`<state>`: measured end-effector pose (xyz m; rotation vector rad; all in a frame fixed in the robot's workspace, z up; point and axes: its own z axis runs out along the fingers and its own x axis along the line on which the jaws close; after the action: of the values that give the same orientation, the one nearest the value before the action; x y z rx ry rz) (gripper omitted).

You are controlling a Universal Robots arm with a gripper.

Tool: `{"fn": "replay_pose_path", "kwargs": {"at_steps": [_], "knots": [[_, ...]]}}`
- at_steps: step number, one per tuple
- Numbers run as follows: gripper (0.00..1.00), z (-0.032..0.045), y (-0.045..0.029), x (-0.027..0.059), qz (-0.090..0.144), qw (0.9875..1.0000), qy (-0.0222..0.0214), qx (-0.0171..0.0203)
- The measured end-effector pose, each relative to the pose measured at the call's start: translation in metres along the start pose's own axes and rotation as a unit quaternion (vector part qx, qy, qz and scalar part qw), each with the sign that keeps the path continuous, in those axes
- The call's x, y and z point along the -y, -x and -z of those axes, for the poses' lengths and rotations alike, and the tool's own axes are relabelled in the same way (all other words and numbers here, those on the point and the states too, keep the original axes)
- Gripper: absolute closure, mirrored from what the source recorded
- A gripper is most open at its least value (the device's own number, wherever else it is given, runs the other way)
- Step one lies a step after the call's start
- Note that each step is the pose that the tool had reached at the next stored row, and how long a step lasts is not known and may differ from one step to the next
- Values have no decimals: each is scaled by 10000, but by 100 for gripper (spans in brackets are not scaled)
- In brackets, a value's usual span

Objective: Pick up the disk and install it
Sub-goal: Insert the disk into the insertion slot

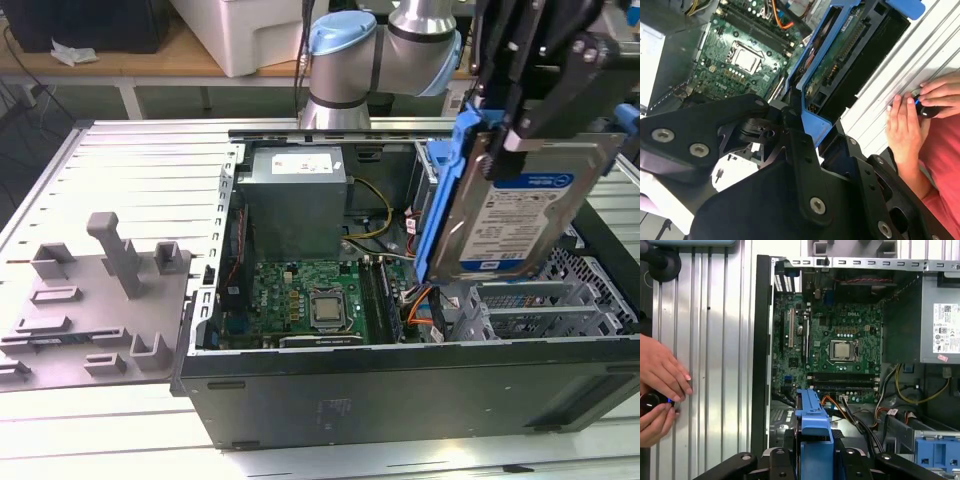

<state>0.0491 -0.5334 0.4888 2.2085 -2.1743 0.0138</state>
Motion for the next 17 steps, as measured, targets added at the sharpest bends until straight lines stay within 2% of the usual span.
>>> {"fn": "replay_pose_path", "kwargs": {"at_steps": [5,8,17], "knots": [[63,5,-27,232,0,10000,6,0],[63,6,-32,305,0,10000,6,0],[63,5,-33,351,0,10000,4,0]]}}
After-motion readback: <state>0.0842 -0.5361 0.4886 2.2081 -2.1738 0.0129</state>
